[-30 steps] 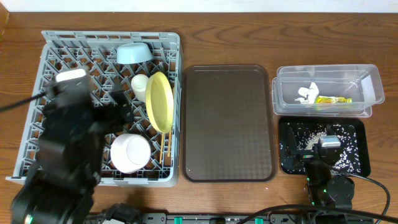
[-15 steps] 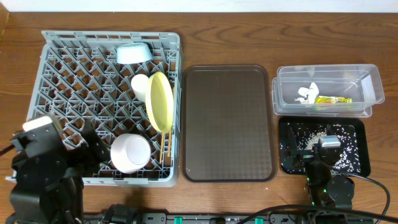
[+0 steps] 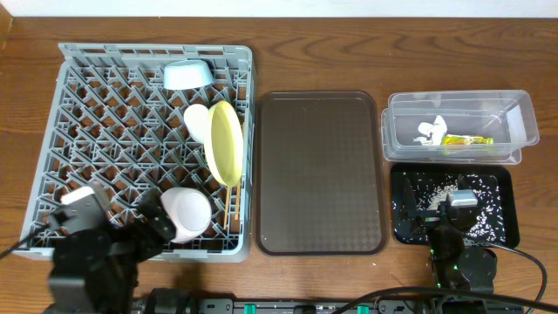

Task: Sort waste into correct bins and load items into the dishwasher

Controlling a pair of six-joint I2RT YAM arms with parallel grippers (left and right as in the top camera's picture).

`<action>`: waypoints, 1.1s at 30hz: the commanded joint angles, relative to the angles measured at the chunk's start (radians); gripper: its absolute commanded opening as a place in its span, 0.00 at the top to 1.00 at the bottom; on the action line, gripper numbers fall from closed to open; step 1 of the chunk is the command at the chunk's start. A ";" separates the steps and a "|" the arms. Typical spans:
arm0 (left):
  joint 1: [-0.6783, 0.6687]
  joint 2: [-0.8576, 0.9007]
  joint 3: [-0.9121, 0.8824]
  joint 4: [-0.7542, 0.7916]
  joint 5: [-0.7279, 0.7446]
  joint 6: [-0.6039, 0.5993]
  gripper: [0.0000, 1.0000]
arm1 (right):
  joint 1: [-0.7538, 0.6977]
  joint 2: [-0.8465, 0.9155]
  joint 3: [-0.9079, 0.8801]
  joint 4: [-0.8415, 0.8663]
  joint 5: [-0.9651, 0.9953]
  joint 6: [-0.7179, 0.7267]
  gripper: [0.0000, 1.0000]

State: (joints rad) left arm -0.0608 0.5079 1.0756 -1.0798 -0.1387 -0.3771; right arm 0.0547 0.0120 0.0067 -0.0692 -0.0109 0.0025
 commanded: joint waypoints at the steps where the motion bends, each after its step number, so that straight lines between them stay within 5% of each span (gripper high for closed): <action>1: 0.018 -0.060 -0.112 0.025 0.075 -0.195 0.02 | -0.001 -0.007 -0.001 -0.004 -0.008 -0.003 0.01; 5: 0.032 -0.117 -0.243 0.179 0.090 -0.431 0.01 | -0.001 -0.007 -0.002 -0.004 -0.008 -0.003 0.01; 6: 0.036 -0.133 -0.283 0.258 0.090 -0.449 0.11 | -0.001 -0.007 -0.001 -0.004 -0.008 -0.003 0.01; 8: 0.045 -0.160 -0.356 0.427 0.091 -0.449 0.18 | -0.001 -0.007 -0.001 -0.004 -0.008 -0.003 0.01; 9: 0.049 -0.172 -0.391 0.509 0.091 -0.449 0.03 | -0.001 -0.007 -0.001 -0.004 -0.008 -0.003 0.01; 21: 0.059 -0.322 -0.805 1.227 0.078 -0.448 0.02 | -0.001 -0.006 -0.001 -0.004 -0.008 -0.003 0.01; 27: 0.058 -0.383 -0.954 1.424 0.048 -0.409 0.02 | -0.001 -0.006 -0.001 -0.004 -0.008 -0.003 0.01; 33: 0.056 -0.444 -1.028 1.463 0.049 -0.271 0.02 | -0.001 -0.006 -0.001 -0.004 -0.008 -0.003 0.01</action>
State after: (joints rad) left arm -0.0074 0.0956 0.0612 0.3702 -0.0788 -0.7483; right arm 0.0547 0.0120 0.0067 -0.0696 -0.0113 0.0025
